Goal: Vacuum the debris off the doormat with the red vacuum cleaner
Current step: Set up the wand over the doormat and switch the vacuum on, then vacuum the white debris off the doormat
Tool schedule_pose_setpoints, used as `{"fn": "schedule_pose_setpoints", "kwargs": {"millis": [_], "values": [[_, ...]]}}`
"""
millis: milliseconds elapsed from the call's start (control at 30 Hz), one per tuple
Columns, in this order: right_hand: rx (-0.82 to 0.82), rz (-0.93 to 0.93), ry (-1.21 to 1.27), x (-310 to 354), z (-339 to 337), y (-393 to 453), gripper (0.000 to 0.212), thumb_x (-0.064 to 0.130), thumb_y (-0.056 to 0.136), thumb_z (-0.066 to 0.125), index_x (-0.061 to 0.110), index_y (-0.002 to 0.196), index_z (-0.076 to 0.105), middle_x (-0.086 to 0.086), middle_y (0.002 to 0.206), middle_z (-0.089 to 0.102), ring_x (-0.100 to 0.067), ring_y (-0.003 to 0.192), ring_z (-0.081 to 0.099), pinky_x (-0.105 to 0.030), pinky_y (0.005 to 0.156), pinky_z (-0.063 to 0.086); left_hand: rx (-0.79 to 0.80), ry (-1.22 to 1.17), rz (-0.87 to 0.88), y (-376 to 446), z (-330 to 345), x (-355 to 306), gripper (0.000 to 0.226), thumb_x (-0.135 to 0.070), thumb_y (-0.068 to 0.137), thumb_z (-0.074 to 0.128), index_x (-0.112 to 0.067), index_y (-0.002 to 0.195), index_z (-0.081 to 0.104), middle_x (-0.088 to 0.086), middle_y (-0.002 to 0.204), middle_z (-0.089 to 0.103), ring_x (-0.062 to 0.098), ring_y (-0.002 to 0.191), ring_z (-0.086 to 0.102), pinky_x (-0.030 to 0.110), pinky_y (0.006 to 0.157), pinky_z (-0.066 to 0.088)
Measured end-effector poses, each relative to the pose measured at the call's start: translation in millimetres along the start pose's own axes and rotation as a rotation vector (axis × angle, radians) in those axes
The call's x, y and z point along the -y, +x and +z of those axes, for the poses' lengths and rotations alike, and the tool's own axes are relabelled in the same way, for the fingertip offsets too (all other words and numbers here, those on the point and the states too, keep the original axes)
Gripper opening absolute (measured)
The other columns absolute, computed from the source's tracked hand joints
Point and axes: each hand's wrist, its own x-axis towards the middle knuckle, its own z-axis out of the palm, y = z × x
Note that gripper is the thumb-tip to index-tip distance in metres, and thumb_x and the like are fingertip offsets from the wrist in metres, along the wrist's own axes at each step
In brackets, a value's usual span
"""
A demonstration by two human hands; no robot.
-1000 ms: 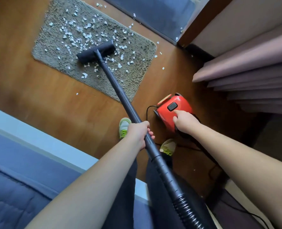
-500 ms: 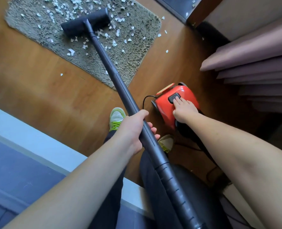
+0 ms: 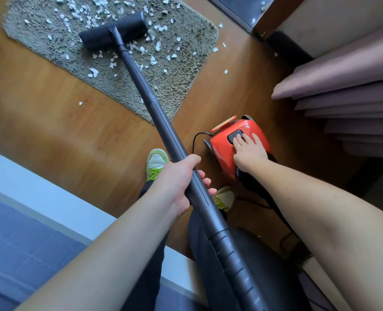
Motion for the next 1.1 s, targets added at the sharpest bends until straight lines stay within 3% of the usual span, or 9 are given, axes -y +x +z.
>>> {"fn": "schedule_pose_setpoints", "kwargs": {"millis": [267, 333, 400, 500, 567, 667, 733, 900, 1100], "values": [[-0.006, 0.047, 0.088, 15, -28, -15, 0.065, 0.031, 0.1, 0.04, 0.014, 0.156, 0.012, -0.008, 0.164, 0.013, -0.026, 0.152, 0.003, -0.046, 0.121, -0.005, 0.008, 0.048, -0.001, -7, 2, -3, 0.023, -0.026, 0.093, 0.066, -0.01, 0.104, 0.053, 0.01, 0.077, 0.058, 0.02, 0.056, 0.063, 0.036, 0.05, 0.059], [-0.054, 0.114, 0.319, 30, -55, -33, 0.054, 0.028, 0.099, 0.038, 0.012, 0.15, 0.03, -0.012, 0.156, 0.033, -0.029, 0.146, 0.025, -0.044, 0.119, 0.015, -0.018, 0.099, 0.013, -9, 1, -6, 0.026, -0.036, 0.093, 0.062, -0.011, 0.097, 0.055, 0.008, 0.074, 0.062, 0.02, 0.056, 0.066, 0.036, 0.057, 0.059], [-0.048, 0.169, 0.629, 42, -84, -59, 0.039, 0.024, 0.098, 0.039, 0.01, 0.133, 0.048, -0.016, 0.136, 0.053, -0.035, 0.125, 0.049, -0.043, 0.104, 0.038, -0.069, 0.191, 0.075, -8, -1, -12, 0.033, -0.047, 0.092, 0.057, -0.013, 0.091, 0.058, 0.005, 0.077, 0.064, 0.022, 0.07, 0.065, 0.034, 0.069, 0.054], [0.133, 0.168, 1.189, 58, -124, -109, 0.036, 0.023, 0.102, 0.033, 0.002, 0.119, 0.057, -0.016, 0.103, 0.065, -0.033, 0.09, 0.064, -0.036, 0.077, 0.053, -0.145, 0.458, 0.215, -9, -5, -21, 0.049, -0.058, 0.09, 0.051, -0.011, 0.101, 0.062, 0.004, 0.09, 0.06, 0.024, 0.092, 0.058, 0.033, 0.082, 0.044], [0.289, 0.237, 1.54, 63, -147, -152, 0.036, 0.03, 0.104, 0.033, 0.004, 0.104, 0.059, -0.009, 0.074, 0.059, -0.023, 0.06, 0.055, -0.025, 0.054, 0.045, -0.168, 0.548, 0.249, -13, -8, -27, 0.055, -0.061, 0.089, 0.051, -0.01, 0.107, 0.061, 0.006, 0.101, 0.06, 0.025, 0.1, 0.057, 0.032, 0.084, 0.041], [0.474, 0.199, 1.872, 62, -171, -210, 0.045, 0.046, 0.102, 0.038, 0.007, 0.1, 0.061, -0.014, 0.072, 0.062, -0.029, 0.062, 0.057, -0.031, 0.06, 0.047, -0.155, 0.546, 0.258, -21, -11, -34, 0.055, -0.057, 0.091, 0.052, -0.008, 0.115, 0.062, 0.009, 0.112, 0.06, 0.026, 0.1, 0.055, 0.032, 0.085, 0.04], [0.571, 0.125, 2.02, 63, -184, -242, 0.04, 0.043, 0.101, 0.045, 0.005, 0.105, 0.059, -0.016, 0.076, 0.063, -0.028, 0.058, 0.061, -0.032, 0.053, 0.055, -0.131, 0.501, 0.26, -28, -11, -37, 0.051, -0.05, 0.094, 0.052, -0.005, 0.118, 0.061, 0.01, 0.105, 0.063, 0.026, 0.093, 0.057, 0.031, 0.081, 0.042], [0.4, 0.029, 1.845, 86, -201, -283, 0.015, 0.025, 0.098, 0.053, 0.011, 0.101, 0.05, -0.007, 0.068, 0.054, -0.013, 0.041, 0.05, -0.023, 0.041, 0.046, -0.077, 0.144, 0.179, -51, -3, -50, 0.021, -0.023, 0.097, 0.051, -0.005, 0.107, 0.053, 0.011, 0.081, 0.055, 0.022, 0.064, 0.059, 0.032, 0.058, 0.054], [0.23, 0.022, 1.585, 93, -216, -290, 0.015, 0.024, 0.098, 0.05, 0.011, 0.105, 0.052, -0.006, 0.067, 0.054, -0.013, 0.039, 0.049, -0.025, 0.042, 0.048, -0.091, 0.123, 0.169, -51, -4, -53, 0.03, -0.026, 0.093, 0.064, -0.003, 0.112, 0.059, 0.005, 0.073, 0.054, 0.016, 0.059, 0.057, 0.026, 0.053, 0.053]]}}
